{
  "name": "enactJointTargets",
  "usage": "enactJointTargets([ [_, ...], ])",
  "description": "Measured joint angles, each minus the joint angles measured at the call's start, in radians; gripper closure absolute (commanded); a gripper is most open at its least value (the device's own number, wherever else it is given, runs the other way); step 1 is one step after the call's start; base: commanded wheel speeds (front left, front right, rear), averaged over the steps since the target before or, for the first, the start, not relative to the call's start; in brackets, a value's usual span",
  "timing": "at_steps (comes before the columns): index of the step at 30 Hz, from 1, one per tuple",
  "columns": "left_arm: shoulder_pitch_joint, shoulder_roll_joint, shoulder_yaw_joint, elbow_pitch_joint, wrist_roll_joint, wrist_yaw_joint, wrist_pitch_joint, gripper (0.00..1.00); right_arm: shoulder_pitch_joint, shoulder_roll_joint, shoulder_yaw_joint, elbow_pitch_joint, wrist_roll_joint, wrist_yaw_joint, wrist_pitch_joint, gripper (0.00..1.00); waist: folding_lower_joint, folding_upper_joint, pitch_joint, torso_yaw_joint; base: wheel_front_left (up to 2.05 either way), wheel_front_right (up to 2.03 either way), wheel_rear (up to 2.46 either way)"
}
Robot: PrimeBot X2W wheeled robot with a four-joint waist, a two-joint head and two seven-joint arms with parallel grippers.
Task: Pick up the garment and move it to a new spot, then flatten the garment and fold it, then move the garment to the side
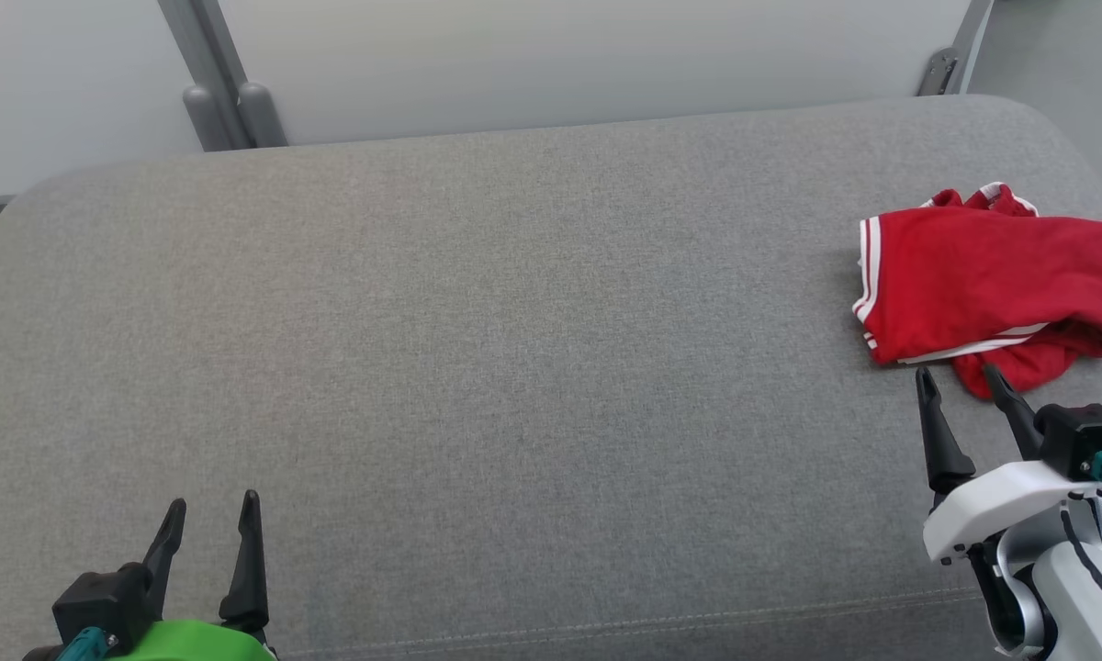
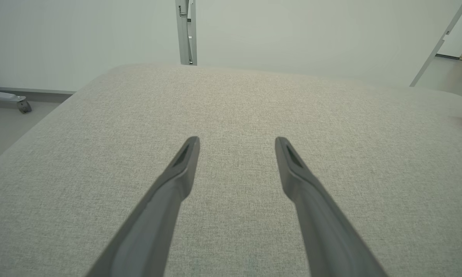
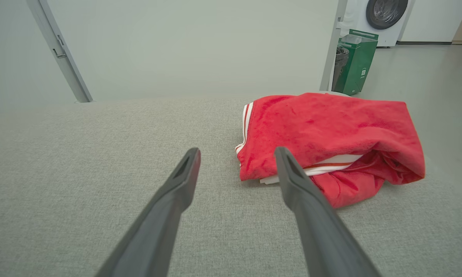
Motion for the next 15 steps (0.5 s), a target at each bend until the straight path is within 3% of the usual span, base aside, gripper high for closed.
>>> enactJointTargets([
  [14, 0.020, -0.006, 0.007, -0.030, 0.025, 0.002, -0.007, 0.00, 0.077, 0.016, -0.048, -0.060, -0.050, -0.005, 0.000, 0.00, 0.0000, 0.0001, -0.023, 0.003, 0.00, 0.00, 0.00],
  [15, 0.021, -0.007, 0.005, -0.032, 0.030, 0.001, -0.007, 1.00, 0.080, 0.019, -0.051, -0.063, -0.052, -0.005, 0.000, 1.00, 0.0000, 0.0000, -0.024, 0.004, 0.00, 0.00, 0.00],
])
